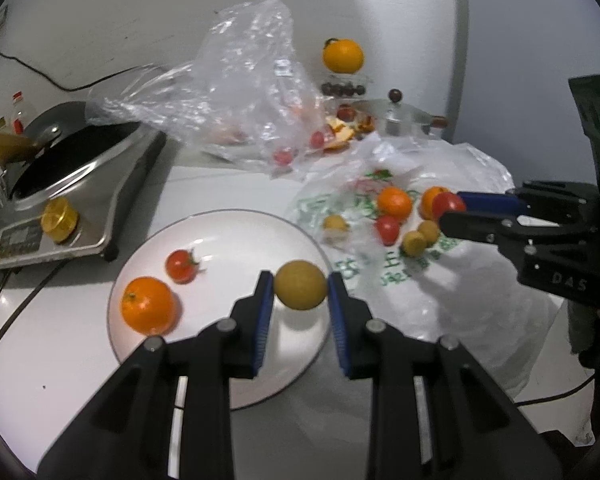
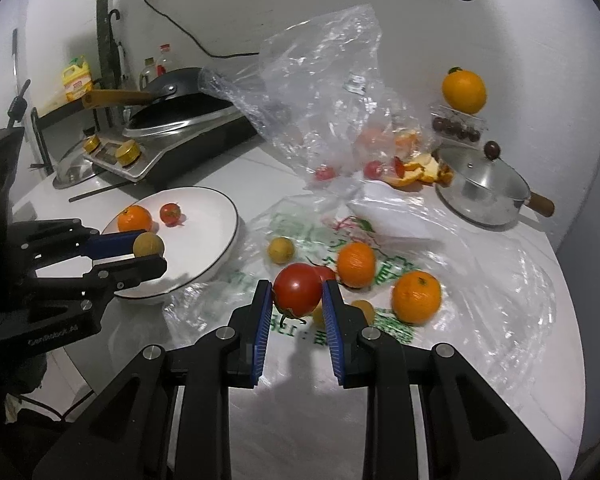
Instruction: Organize fruits
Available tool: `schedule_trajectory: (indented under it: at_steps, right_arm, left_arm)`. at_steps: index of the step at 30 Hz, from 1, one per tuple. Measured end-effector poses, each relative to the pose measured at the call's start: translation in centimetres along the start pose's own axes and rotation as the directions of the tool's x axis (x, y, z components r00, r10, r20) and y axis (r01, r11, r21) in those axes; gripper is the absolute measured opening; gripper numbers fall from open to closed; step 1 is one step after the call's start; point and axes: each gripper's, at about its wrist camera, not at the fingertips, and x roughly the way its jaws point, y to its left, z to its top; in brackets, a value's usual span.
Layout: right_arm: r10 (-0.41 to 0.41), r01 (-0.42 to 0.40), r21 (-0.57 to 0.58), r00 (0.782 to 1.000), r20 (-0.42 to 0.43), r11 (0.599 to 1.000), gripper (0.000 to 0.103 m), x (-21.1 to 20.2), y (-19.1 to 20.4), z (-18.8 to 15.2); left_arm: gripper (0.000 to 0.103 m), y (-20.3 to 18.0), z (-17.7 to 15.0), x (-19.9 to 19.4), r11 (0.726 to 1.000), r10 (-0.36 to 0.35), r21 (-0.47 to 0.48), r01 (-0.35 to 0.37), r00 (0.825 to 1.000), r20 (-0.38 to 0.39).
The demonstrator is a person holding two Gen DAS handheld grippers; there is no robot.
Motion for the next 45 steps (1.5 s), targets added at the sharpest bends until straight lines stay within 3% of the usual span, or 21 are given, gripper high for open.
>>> schedule_trajectory:
  at_steps: [27, 38, 45]
  right_arm:
    - [0.087, -0.087, -0.002, 0.996, -0.028, 0.996, 0.028, 4.6, 0.3, 1.7]
    - [0.082, -0.082, -0.007, 0.996, -0.034, 0.997, 0.028, 4.9, 0.3, 1.8]
    - [0.068, -0.069, -0.027, 0.997, -0.036, 0.997, 0.028, 4.8, 1.1, 2.3]
  left_arm:
    - [0.028, 4.7, 0.2, 5.0, 0.992, 0.109, -0.051, -0.114, 0.99, -0.086]
    - [0.029, 4.9, 0.2, 6.3, 0.994, 0.08, -0.07, -0.088, 0.991, -0.11]
    - [0.045, 5.5, 0.5, 5.0, 0.993, 0.062, -0.093, -0.069, 0.995, -0.076]
